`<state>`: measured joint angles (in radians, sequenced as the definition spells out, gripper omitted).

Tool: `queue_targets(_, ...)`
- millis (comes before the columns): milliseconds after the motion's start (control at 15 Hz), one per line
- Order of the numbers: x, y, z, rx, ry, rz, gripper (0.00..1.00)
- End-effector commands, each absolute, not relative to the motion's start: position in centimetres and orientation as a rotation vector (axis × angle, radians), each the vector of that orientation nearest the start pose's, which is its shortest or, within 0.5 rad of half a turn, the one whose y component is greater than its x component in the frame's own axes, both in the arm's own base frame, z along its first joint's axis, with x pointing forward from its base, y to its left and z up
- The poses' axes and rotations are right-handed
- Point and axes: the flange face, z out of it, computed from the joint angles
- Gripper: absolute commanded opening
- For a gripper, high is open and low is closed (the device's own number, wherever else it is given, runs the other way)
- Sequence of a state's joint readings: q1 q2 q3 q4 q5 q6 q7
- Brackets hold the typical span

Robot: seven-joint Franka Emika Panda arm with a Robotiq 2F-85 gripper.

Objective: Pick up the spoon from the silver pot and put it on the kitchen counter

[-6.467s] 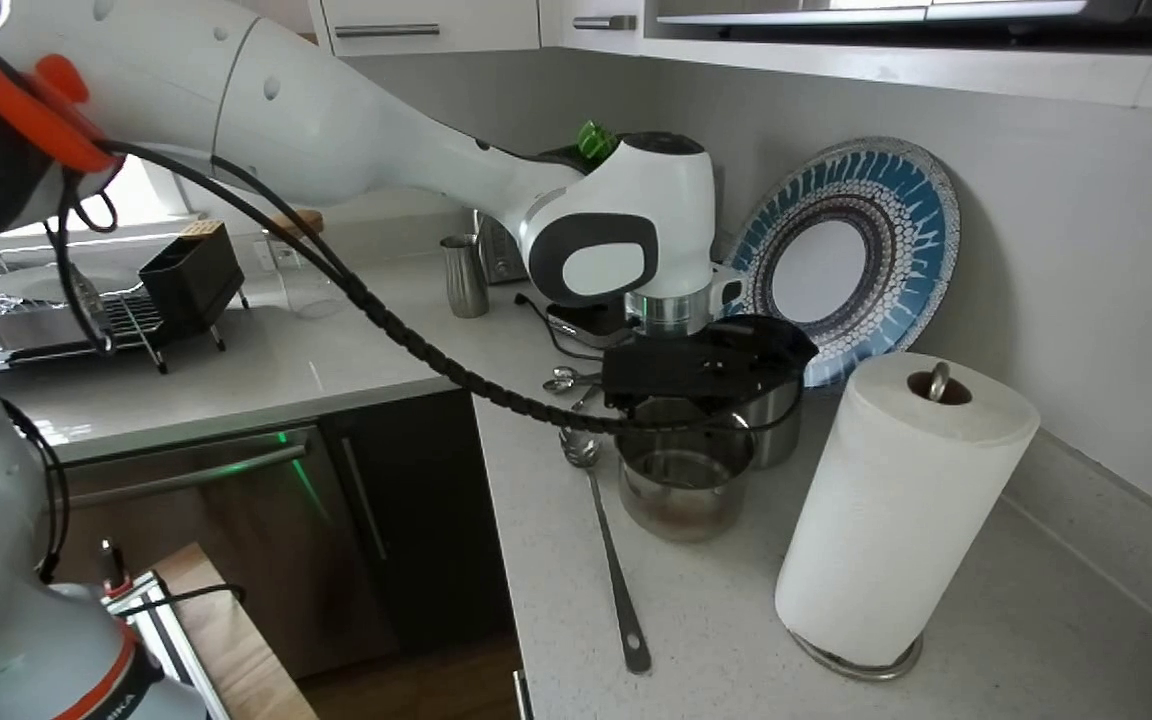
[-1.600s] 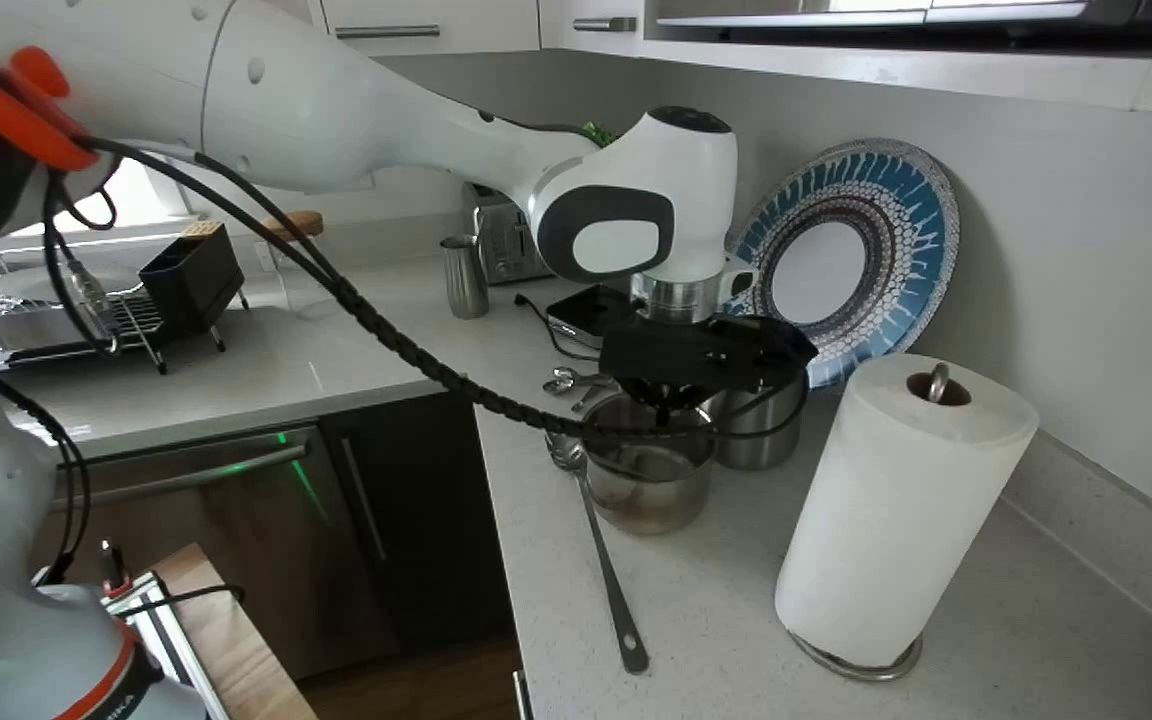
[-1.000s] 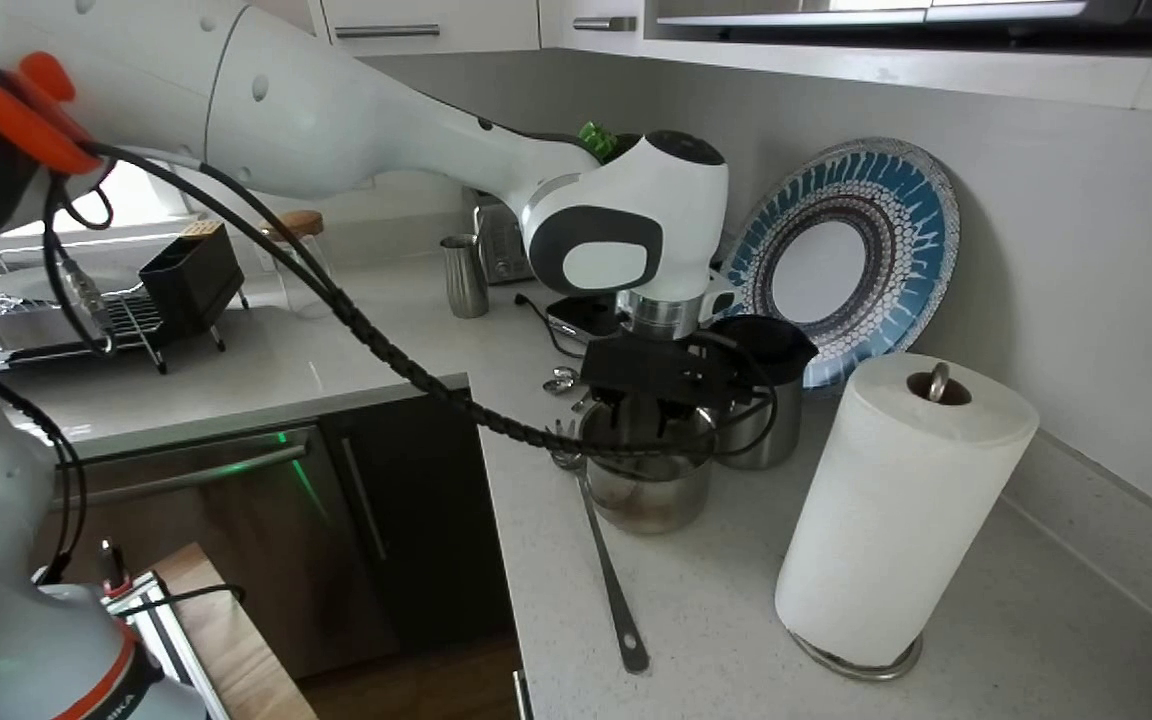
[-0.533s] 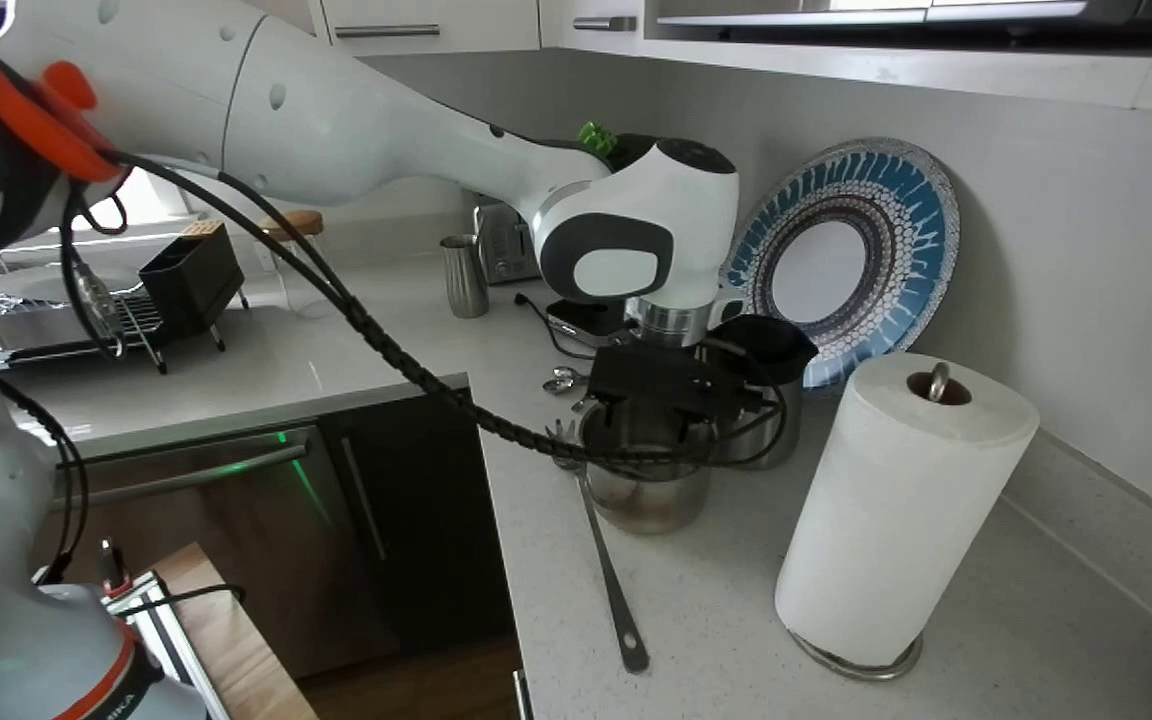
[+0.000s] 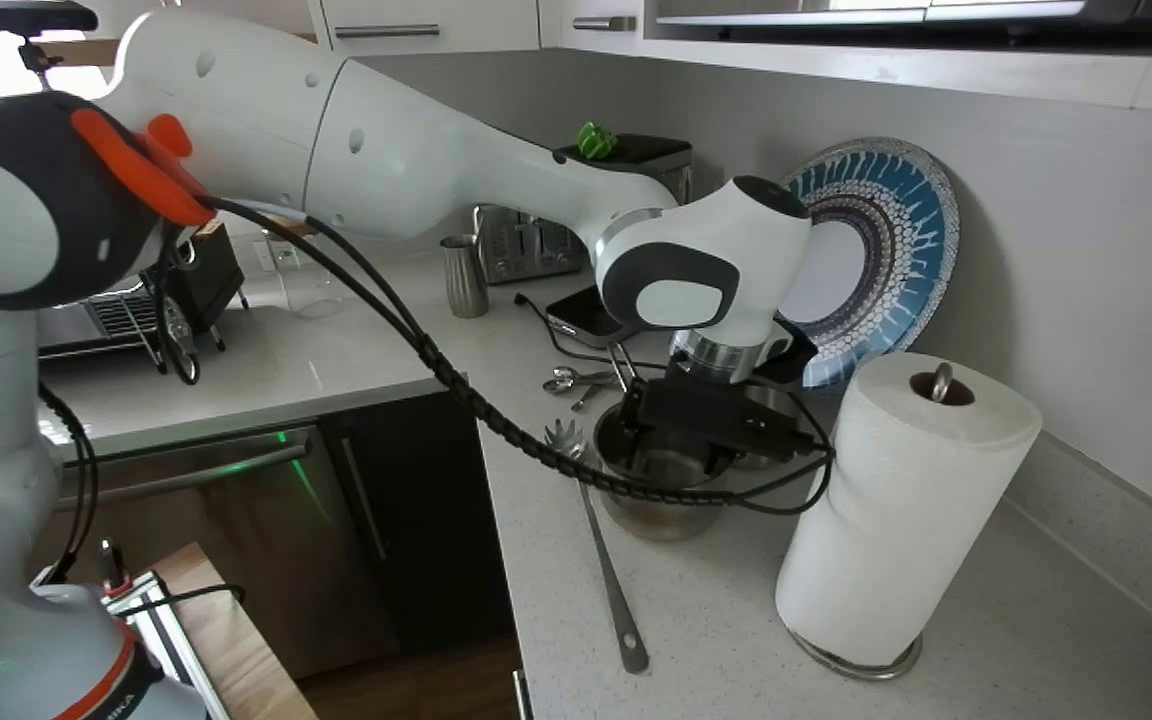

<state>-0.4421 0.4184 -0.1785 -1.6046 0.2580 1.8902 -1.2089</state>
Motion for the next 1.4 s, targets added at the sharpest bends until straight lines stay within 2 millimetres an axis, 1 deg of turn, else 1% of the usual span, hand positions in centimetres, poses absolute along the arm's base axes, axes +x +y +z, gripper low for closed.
queue_targets(0,57.1,-36.3,38.4,-2.785,-0.813,-0.093,1.0)
queue_targets(267,58.0,-35.3,40.0,-2.762,-0.837,-0.088,1.0)
queue_targets(533,58.4,-34.3,40.7,-2.799,-0.782,-0.047,1.0)
queue_targets(800,58.4,-33.5,40.1,-2.82,-0.665,-0.013,1.0)
queue_targets(1133,58.1,-32.5,39.2,-2.855,-0.568,0.051,1.0)
queue_targets(1267,57.7,-32.5,38.8,-2.882,-0.526,0.081,1.0)
queue_targets(1333,57.4,-33.0,38.3,-2.907,-0.488,0.091,1.0)
